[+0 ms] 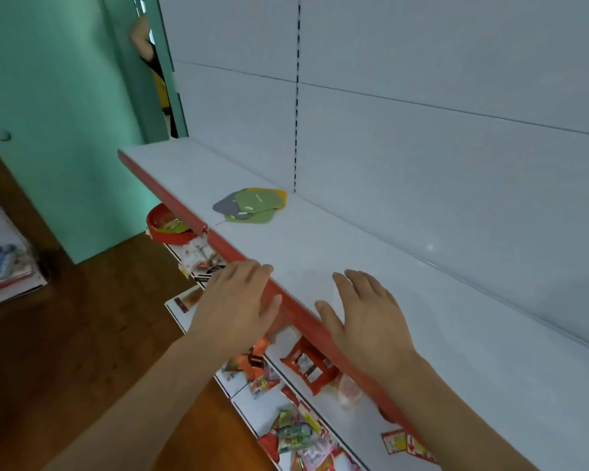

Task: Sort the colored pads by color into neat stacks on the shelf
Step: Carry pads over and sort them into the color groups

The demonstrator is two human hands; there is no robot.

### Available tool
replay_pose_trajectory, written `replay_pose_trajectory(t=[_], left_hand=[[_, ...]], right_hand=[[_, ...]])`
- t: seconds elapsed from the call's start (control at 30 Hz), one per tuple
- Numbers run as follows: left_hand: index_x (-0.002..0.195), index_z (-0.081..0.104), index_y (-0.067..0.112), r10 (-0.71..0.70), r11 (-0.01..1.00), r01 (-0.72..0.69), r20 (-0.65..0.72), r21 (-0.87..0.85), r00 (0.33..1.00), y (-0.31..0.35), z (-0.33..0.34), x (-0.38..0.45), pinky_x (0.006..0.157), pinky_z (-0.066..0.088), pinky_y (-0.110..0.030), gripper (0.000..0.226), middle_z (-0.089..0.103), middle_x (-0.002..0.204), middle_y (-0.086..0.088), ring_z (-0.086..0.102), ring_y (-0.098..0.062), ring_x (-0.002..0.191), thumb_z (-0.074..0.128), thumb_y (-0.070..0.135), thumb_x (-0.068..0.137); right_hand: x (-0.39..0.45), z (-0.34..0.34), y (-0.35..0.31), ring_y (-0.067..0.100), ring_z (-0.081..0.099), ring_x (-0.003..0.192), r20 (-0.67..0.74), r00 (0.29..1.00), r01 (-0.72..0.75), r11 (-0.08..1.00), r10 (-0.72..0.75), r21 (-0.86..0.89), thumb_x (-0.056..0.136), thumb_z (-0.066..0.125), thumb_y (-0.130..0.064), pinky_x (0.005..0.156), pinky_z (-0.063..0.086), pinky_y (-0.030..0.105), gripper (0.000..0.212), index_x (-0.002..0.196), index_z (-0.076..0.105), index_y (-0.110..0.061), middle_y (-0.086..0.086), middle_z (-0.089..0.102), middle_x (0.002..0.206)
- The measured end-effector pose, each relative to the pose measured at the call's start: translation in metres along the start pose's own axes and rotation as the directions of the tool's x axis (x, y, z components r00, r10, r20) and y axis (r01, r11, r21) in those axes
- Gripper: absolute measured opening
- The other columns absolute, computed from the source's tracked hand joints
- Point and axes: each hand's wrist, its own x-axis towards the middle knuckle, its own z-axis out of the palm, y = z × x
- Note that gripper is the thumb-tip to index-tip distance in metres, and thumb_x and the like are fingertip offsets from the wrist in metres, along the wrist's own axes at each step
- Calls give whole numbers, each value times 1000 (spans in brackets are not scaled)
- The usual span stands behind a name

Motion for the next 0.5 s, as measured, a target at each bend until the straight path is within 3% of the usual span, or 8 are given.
replay_pose_trajectory(t=[0.27, 0.5], left_hand=[[141, 58, 20, -1, 999, 2, 16, -44, 1000, -109, 35, 82, 109, 48, -48, 59, 62, 138, -3, 58, -29, 128, 39, 56, 98], [134, 60, 19, 166, 981, -157, 71, -115, 984, -194, 59, 161, 94, 53, -45, 54, 67, 123, -2, 61, -29, 112, 43, 53, 95]], right_hand=[[104, 50, -50, 32, 50, 139, 40, 999, -21, 998, 23, -56, 101, 37, -59, 109, 48, 49, 65, 144, 56, -14, 11, 58, 145], [169, 85, -104, 32, 49, 139, 26, 979, -198, 976, 201, -89, 100, 34, -60, 109, 48, 49, 67, 144, 56, -14, 11, 58, 146]])
